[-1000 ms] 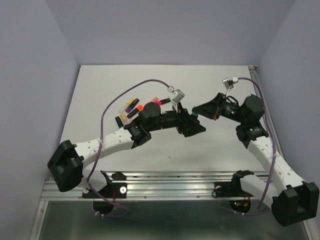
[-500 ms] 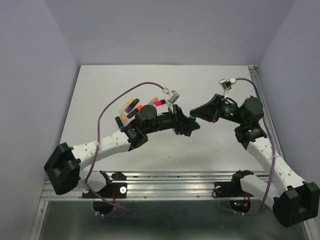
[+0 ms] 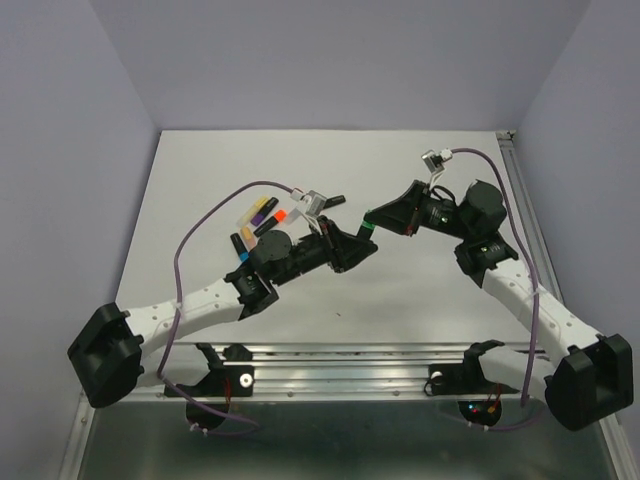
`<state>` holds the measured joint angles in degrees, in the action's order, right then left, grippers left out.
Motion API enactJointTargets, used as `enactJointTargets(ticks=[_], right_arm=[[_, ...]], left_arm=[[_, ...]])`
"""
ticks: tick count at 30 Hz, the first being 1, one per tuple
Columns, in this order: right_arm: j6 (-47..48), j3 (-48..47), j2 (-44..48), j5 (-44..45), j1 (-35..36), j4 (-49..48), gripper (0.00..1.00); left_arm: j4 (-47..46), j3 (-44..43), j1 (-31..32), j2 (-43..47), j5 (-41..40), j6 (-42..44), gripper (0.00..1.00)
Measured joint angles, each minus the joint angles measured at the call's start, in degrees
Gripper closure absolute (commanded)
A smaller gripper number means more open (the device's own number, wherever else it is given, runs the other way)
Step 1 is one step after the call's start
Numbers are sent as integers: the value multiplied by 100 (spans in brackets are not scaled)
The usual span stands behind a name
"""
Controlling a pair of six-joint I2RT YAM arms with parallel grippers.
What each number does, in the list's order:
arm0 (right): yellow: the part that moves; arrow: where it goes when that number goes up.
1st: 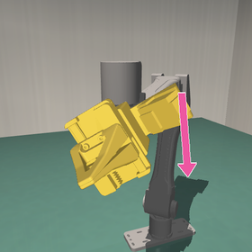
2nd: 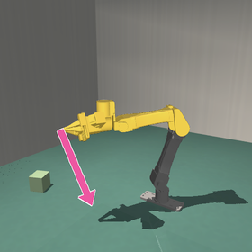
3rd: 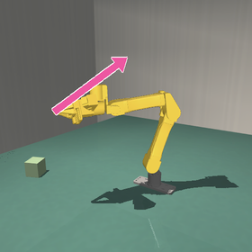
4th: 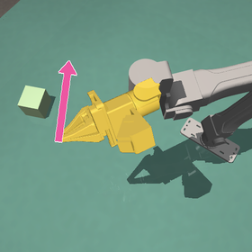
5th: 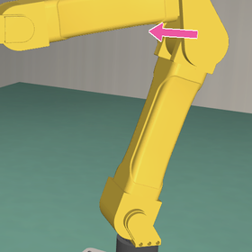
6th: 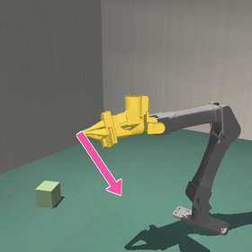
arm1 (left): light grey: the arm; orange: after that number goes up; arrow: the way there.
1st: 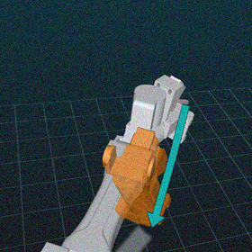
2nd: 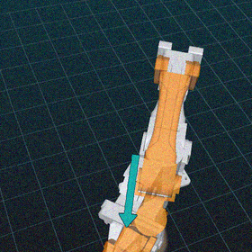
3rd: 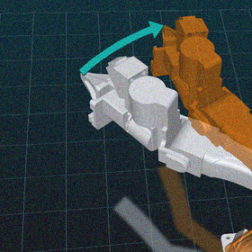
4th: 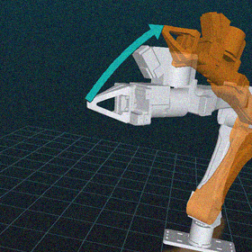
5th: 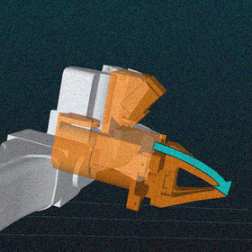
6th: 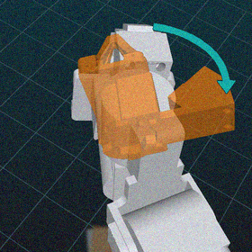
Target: Open the pen caps
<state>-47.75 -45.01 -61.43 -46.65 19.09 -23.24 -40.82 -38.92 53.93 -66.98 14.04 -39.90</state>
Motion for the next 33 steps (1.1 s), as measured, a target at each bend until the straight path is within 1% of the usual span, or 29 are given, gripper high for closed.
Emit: enactJointTargets(ticks=[4, 6, 9, 12, 15, 16, 17, 19, 20, 23, 25, 28, 29, 31, 32, 33], right_arm=[[144, -299, -413, -94, 50, -7, 99], [164, -433, -592, -289, 50, -52, 99], [48, -420, -662, -658, 50, -313, 99], [-83, -260, -520, -872, 28, -614, 99], [68, -68, -122, -905, 9, -431, 99], [168, -39, -7, -894, 9, -341, 99], [249, -22, 90, -872, 11, -234, 99], [326, -2, 234, -837, 11, -120, 99], [361, -2, 269, -815, 11, -81, 99], [435, -2, 295, -763, 9, -2, 99], [455, 0, 278, -743, 9, 74, 99], [487, 24, 251, -702, 11, 116, 99], [494, 35, 249, -673, 17, 136, 99], [540, 74, 249, -599, 50, 146, 99], [549, 101, 247, -546, 52, 186, 99], [551, 127, 247, -516, 55, 199, 99]], left_arm=[[-35, 107, -7, 63, -291, 0, 100], [-48, 179, -7, 149, -398, 13, 100], [-35, 258, 9, 260, -352, 46, 100], [-4, 258, 81, 356, -262, 76, 100], [44, 258, 177, 385, -92, 94, 100], [42, 256, 197, 385, -48, 105, 99], [83, 214, 223, 385, 31, 114, 89], [175, 136, 229, 367, 136, 133, 83], [236, 76, 229, 339, 190, 136, 76], [382, -63, 221, 223, 295, 142, 71], [466, -107, 219, 149, 323, 138, 70], [531, -144, 219, 68, 337, 125, 62], [557, -160, 219, 37, 345, 118, 55], [581, -175, 221, 2, 378, 92, 54], [616, -184, 223, -2, 398, 92, 50], [638, -186, 223, -2, 389, 92, 49]])
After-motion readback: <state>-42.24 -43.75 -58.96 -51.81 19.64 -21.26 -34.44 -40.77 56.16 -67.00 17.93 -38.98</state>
